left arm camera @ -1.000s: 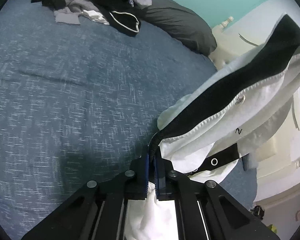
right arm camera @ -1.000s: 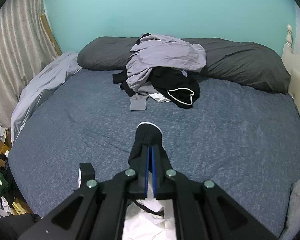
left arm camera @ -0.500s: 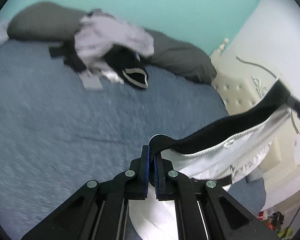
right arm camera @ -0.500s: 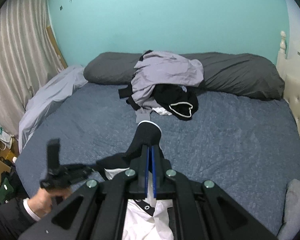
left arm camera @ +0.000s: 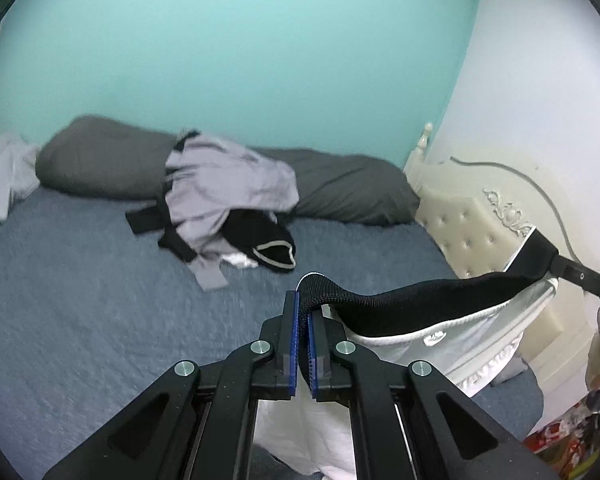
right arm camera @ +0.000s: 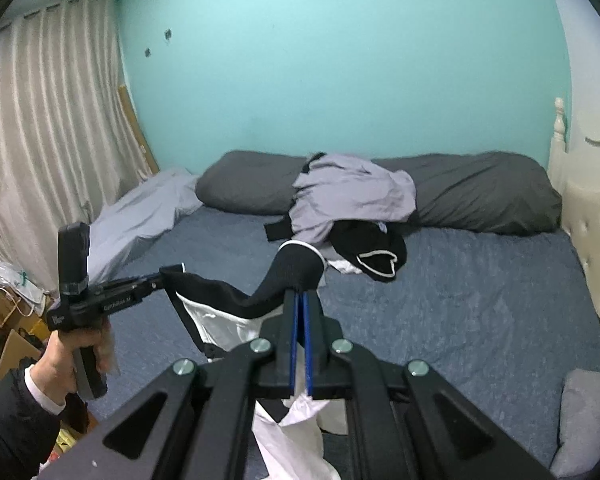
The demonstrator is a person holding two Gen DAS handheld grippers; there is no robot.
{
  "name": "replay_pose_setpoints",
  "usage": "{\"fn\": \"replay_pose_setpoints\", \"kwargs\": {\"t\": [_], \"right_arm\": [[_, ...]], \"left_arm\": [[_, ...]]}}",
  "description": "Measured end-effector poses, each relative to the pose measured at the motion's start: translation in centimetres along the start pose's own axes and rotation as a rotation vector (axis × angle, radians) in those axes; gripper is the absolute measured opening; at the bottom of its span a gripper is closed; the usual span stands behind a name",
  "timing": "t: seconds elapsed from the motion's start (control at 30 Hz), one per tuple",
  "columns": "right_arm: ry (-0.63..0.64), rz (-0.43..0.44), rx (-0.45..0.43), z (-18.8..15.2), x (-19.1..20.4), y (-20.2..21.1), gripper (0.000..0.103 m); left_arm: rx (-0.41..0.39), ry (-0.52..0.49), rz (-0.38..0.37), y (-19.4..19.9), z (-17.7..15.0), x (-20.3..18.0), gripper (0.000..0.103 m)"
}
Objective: Fold clothes
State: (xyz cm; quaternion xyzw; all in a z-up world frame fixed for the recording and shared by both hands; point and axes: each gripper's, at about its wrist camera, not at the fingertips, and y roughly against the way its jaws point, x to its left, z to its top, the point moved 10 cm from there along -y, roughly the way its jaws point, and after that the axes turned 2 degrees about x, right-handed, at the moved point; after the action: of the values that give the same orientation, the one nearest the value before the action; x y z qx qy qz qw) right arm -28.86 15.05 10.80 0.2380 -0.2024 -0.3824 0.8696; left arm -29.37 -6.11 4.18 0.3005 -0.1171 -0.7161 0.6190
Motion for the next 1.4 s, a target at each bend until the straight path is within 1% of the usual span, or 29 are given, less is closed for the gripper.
{"fn": "replay_pose_setpoints", "kwargs": {"t": [0.13,0.27,0.47,0.73,0.83,0.93,1.0,1.07,1.17,1.27,1.4], "right_arm": [[0.009,0.009,-0.04,0.8,1.4,2.9,0.002],[0.02,0.01,-0.075,1.5,3.0,6.3,0.002],[0.054,0.019,-0.175,3.5,6.1,13.4,0.002],[0.097,0.026,-0.294,6.6,10.1,22.5,0.002],[0.113,0.026,-0.339,7.9,11.3,25.7,0.002],[0.134,0.024,-0.378,9.0,12.6,28.6,0.002],[0.146,0.021,-0.392,9.4,13.3,29.8,0.002],[0.15,0.018,-0.391,9.4,13.7,30.2,0.002],[0.133,0.016,-0.363,8.8,13.2,29.0,0.002],[0.11,0.009,-0.315,8.0,11.9,26.2,0.002],[0.069,-0.003,-0.243,6.8,9.6,21.4,0.002]], "left_arm": [[-0.044,-0.026,0.004,3.6,1.6,-1.6,0.003],[-0.101,-0.068,0.001,8.2,3.2,-4.1,0.003],[-0.212,-0.146,-0.003,16.7,6.7,-8.3,0.003],[-0.335,-0.231,0.004,27.1,11.6,-13.0,0.003],[-0.367,-0.248,-0.003,30.3,13.0,-14.4,0.003],[-0.38,-0.255,-0.003,32.4,14.2,-15.1,0.003],[-0.37,-0.253,-0.001,32.7,14.5,-15.2,0.003],[-0.349,-0.25,0.003,31.7,14.2,-14.8,0.003],[-0.312,-0.244,0.009,29.8,13.5,-14.0,0.003],[-0.25,-0.229,0.017,25.7,12.0,-12.5,0.003],[-0.158,-0.191,0.026,18.8,9.7,-9.9,0.003]]}}
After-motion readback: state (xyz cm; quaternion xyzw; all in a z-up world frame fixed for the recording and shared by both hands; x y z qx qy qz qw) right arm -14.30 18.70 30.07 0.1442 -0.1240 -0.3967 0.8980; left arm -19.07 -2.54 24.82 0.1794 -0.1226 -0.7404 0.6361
